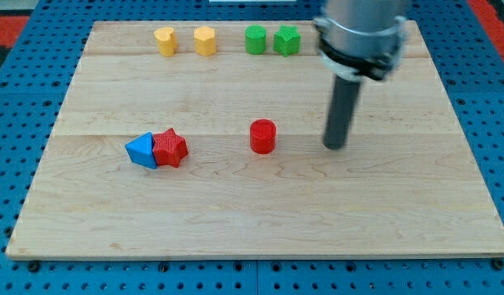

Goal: Move the red circle diagonally bottom right to the green star

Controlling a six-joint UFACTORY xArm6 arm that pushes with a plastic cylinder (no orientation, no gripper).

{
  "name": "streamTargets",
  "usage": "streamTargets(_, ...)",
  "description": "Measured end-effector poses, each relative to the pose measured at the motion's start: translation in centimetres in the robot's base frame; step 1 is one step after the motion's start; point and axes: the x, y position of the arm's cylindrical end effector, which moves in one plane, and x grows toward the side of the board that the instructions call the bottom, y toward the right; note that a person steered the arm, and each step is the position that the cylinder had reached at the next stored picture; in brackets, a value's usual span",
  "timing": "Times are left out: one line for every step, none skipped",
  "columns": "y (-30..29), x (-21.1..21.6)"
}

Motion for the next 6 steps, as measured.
streamTargets(-8.6,1.3)
streamTargets(-13.5,-1.6)
streamTargets(-9.8,-5.5)
streamTargets(-9.4,-7.1)
streamTargets(-10.4,-7.6)
streamTargets(-0.6,-8.9)
